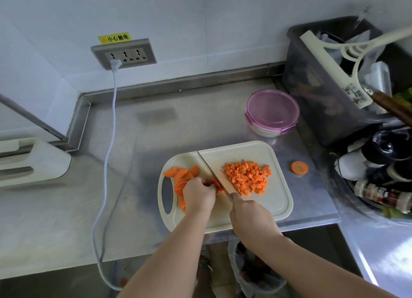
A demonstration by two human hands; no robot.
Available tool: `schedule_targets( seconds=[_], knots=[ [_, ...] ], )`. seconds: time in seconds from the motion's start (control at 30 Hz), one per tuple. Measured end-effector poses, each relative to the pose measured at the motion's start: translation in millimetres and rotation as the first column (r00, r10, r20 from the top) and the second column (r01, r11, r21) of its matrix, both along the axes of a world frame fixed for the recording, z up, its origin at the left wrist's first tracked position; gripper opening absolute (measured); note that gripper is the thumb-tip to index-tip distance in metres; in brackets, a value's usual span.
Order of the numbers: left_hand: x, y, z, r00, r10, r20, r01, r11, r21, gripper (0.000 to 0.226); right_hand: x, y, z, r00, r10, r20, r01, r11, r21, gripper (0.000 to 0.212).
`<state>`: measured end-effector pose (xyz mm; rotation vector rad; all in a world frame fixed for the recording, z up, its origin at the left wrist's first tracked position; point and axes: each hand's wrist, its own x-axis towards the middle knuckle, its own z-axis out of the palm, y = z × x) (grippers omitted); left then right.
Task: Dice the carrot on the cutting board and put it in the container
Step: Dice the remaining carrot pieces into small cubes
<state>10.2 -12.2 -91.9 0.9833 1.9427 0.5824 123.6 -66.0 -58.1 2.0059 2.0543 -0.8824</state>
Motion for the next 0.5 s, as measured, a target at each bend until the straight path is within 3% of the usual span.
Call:
schedule_targets(
  seconds=[0.27,0.5],
  knots=[
    [-2.9,0.6,-2.2,1.000,-0.001,0.002,0.001,1.000,-0.007,0.010,-1.9,1.2,1.4,0.992,0.081,0.094,-0.079,0.997,-0.018,0.054],
    [-3.5,1.3,-4.6,1.000,-0.003,-0.007,0.003,1.000,0.003,0.008,-5.2,5.0,-3.7,0.998,0.020,0.066,-0.016,0.998,-0.059,0.045]
  ],
)
